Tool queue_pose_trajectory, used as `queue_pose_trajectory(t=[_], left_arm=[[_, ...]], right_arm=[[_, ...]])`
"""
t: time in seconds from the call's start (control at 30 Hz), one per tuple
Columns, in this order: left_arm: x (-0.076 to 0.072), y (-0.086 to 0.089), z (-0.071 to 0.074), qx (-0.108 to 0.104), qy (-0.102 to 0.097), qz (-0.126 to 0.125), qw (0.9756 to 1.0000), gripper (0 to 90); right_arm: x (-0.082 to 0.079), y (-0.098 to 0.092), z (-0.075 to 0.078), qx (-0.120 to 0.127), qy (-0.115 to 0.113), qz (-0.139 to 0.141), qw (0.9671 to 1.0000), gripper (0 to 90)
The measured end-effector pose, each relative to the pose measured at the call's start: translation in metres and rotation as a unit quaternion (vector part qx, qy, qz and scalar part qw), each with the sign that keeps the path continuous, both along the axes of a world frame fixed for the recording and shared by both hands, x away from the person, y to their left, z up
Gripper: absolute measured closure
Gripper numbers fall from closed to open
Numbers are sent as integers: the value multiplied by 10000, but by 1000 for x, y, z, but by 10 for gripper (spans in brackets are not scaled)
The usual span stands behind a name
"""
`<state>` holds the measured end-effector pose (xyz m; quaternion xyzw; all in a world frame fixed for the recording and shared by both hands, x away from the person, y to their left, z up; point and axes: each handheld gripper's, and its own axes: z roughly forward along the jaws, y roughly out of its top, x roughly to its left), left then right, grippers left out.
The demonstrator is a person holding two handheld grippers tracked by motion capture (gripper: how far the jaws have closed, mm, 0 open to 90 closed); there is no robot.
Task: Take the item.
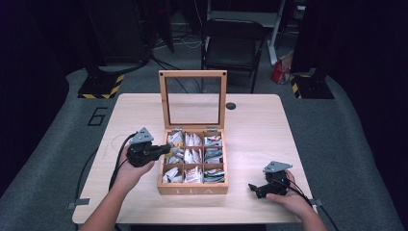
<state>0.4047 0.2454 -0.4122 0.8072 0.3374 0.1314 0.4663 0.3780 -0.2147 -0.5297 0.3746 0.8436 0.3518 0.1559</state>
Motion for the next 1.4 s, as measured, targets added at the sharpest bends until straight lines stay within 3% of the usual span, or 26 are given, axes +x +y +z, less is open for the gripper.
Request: queue_pose_trajectory(t=[0.5,1.1,1.4], left_arm=[[-1,9,10,-14,-146,116,9998,887],[-2,51,30,-61,-337,616,9975,888],[-1,64,33,-81,-348,776,9963,887]], right_arm=[[0,0,0,1,-5,-10,10000,0],[0,0,0,1,9,2,10000,0],[0,0,0,-16,13,27,10000,0]])
